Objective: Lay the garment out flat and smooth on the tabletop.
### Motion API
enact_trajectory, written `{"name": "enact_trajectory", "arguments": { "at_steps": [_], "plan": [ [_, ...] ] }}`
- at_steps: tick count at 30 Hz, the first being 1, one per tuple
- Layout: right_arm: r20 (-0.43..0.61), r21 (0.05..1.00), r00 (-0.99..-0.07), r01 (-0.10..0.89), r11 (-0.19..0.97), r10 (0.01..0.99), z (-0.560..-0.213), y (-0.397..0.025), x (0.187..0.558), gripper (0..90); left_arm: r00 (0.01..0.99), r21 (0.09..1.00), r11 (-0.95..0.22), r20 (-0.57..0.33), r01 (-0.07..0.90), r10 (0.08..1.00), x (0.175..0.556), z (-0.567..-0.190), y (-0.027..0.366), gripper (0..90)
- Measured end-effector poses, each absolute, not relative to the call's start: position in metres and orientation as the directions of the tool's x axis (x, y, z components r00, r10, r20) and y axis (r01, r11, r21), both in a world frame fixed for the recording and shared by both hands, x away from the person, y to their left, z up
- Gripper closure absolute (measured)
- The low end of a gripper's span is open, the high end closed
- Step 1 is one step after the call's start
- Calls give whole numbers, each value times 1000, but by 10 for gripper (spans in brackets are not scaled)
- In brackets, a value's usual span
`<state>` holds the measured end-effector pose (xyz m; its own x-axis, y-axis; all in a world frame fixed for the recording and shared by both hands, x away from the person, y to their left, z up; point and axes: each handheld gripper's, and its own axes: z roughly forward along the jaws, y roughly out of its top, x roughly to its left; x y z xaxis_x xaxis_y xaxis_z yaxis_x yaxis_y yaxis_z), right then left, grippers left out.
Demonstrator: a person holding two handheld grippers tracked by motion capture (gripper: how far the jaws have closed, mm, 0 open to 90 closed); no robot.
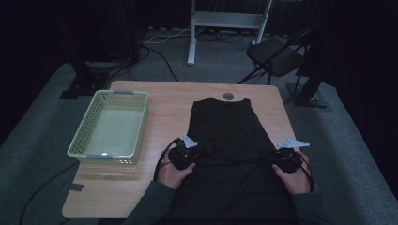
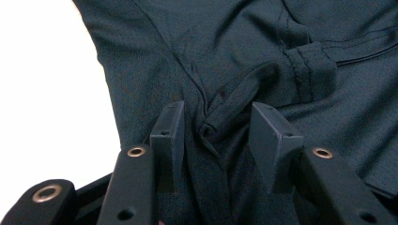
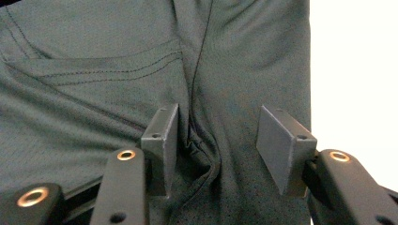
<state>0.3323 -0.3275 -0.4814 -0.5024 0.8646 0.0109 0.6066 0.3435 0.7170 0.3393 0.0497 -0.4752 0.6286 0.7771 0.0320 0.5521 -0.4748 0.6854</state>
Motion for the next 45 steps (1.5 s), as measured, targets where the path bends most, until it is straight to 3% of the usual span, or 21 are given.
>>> {"name": "enact_trajectory", "arguments": {
  "at_steps": [17,27,33,45],
  "plan": [
    [10,719,-448,624,305,894,-482,-354,335,491,662,677,-521,67,519,747,345,-471,15,697],
    [14,718,-417,636,281,909,-482,-370,335,496,667,687,-528,84,500,740,346,-466,6,840],
    [12,714,-405,643,275,914,-481,-375,336,496,649,700,-508,83,502,756,350,-461,15,845],
    [9,720,-356,651,241,934,-482,-391,334,496,588,736,-391,-13,553,809,371,-456,46,844]
  ]
}}
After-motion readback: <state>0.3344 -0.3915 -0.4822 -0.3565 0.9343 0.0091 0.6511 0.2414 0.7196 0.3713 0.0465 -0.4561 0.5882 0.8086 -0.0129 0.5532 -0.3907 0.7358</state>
